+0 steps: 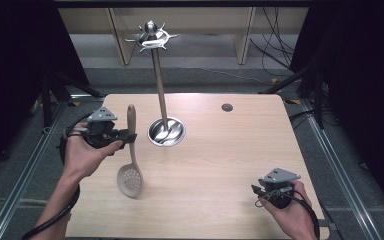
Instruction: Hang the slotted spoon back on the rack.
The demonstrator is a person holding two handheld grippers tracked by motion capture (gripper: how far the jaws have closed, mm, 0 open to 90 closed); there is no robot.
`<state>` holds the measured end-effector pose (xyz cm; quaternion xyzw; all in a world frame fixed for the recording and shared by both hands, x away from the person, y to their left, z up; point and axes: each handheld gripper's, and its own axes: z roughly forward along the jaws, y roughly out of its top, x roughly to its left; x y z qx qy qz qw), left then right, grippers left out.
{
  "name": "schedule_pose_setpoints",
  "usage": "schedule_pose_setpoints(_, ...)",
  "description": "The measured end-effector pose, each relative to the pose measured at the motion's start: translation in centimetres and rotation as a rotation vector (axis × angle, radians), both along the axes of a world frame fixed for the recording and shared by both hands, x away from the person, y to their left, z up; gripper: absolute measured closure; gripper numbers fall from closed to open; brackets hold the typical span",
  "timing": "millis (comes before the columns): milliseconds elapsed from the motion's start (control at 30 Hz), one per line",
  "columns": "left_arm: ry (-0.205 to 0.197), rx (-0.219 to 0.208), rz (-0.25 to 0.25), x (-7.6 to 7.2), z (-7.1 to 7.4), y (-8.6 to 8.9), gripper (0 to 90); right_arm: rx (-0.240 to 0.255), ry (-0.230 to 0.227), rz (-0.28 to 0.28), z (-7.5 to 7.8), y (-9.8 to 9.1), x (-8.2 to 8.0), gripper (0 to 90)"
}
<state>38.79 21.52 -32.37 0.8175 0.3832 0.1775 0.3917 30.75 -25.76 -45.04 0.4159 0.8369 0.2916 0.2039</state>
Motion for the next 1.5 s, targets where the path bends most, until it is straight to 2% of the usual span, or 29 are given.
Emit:
schedule_pose_setpoints(67, -0.01, -0.014, 0.006, 0.0, 0.1, 0.0, 72.2, 0.017, 0.011, -0.013, 0.1, 0.1, 0.0, 65.7)
schedule_pose_setpoints(133, -0.025, -0.033, 0.025, 0.0, 0.2, -0.2, 72.2, 0.004, -0.012, 0.003, 0.0, 0.0, 0.1, 65.7)
schedule_pose_setpoints(200, -0.025, -0.04, 0.026, 0.1, 0.3, -0.3, 72.2, 0.021, 0.006, -0.009, 0.1, 0.3, 0.1, 65.7)
schedule_pose_setpoints(300, -0.04, -0.043, 0.036, 0.2, 0.5, -0.4, 72.2, 0.018, 0.003, 0.0, 0.1, 0.3, 0.1, 65.7)
schedule_pose_setpoints(333, -0.047, -0.042, 0.038, 0.3, 0.6, -0.4, 72.3, 0.01, -0.013, 0.011, 0.1, 0.2, 0.2, 65.7)
schedule_pose_setpoints(400, -0.049, -0.05, 0.039, 0.3, 0.7, -0.5, 72.3, 0.013, -0.007, 0.006, 0.1, 0.1, 0.2, 65.7)
schedule_pose_setpoints(467, -0.059, -0.053, 0.042, 0.3, 0.8, -0.6, 72.3, 0.004, -0.025, 0.021, 0.0, -0.1, 0.3, 65.7)
schedule_pose_setpoints(567, -0.063, -0.06, 0.043, 0.4, 1.0, -0.5, 72.3, 0.022, 0.003, -0.01, 0.2, 0.0, 0.1, 65.7)
schedule_pose_setpoints(633, -0.066, -0.062, 0.046, 0.4, 1.1, -0.4, 72.3, 0.02, 0.0, -0.01, 0.2, 0.0, 0.1, 65.7)
schedule_pose_setpoints(667, -0.068, -0.066, 0.045, 0.4, 1.1, -0.4, 72.3, 0.007, -0.031, 0.011, 0.1, -0.1, 0.3, 65.7)
schedule_pose_setpoints(767, -0.076, -0.076, 0.047, 0.4, 1.3, -0.3, 72.2, -0.002, -0.027, 0.013, 0.1, -0.1, 0.3, 65.7)
schedule_pose_setpoints(833, -0.079, -0.077, 0.05, 0.4, 1.3, -0.3, 72.3, 0.013, -0.013, -0.007, 0.1, 0.0, 0.2, 65.7)
schedule_pose_setpoints(867, -0.087, -0.091, 0.049, 0.5, 1.3, -0.4, 72.2, 0.016, -0.013, -0.008, 0.1, 0.0, 0.2, 65.7)
schedule_pose_setpoints(900, -0.084, -0.087, 0.048, 0.5, 1.3, -0.4, 72.2, 0.018, -0.013, -0.01, 0.2, 0.0, 0.2, 65.7)
schedule_pose_setpoints(933, -0.088, -0.104, 0.058, 0.6, 1.3, -0.6, 72.2, 0.011, -0.017, -0.005, 0.1, 0.0, 0.3, 65.7)
schedule_pose_setpoints(967, -0.089, -0.088, 0.044, 0.6, 1.4, -0.6, 72.2, 0.015, -0.019, -0.007, 0.1, 0.0, 0.3, 65.7)
schedule_pose_setpoints(1000, -0.089, -0.104, 0.05, 0.6, 1.4, -0.8, 72.2, 0.004, -0.029, 0.005, 0.1, -0.1, 0.3, 65.7)
schedule_pose_setpoints(1033, -0.091, -0.095, 0.047, 0.6, 1.5, -0.8, 72.3, 0.015, -0.001, -0.015, 0.2, 0.0, 0.1, 65.7)
schedule_pose_setpoints(1067, -0.092, -0.097, 0.042, 0.7, 1.5, -0.8, 72.2, 0.006, -0.012, -0.009, 0.2, -0.1, 0.1, 65.7)
schedule_pose_setpoints(1100, -0.098, -0.12, 0.05, 0.7, 1.5, -1.0, 72.2, 0.003, -0.028, -0.002, 0.1, -0.3, 0.1, 65.7)
schedule_pose_setpoints(1267, -0.114, -0.124, 0.052, 1.1, 1.7, -1.4, 72.2, 0.014, -0.021, -0.023, 0.2, -0.4, -0.4, 65.7)
schedule_pose_setpoints(1467, -0.131, -0.151, 0.052, 1.5, 1.7, -1.9, 72.2, 0.013, -0.007, -0.038, 0.3, -0.6, -0.6, 65.7)
schedule_pose_setpoints(1500, -0.133, -0.155, 0.055, 1.5, 1.8, -2.0, 72.2, 0.017, -0.016, -0.038, 0.3, -0.6, -0.5, 65.7)
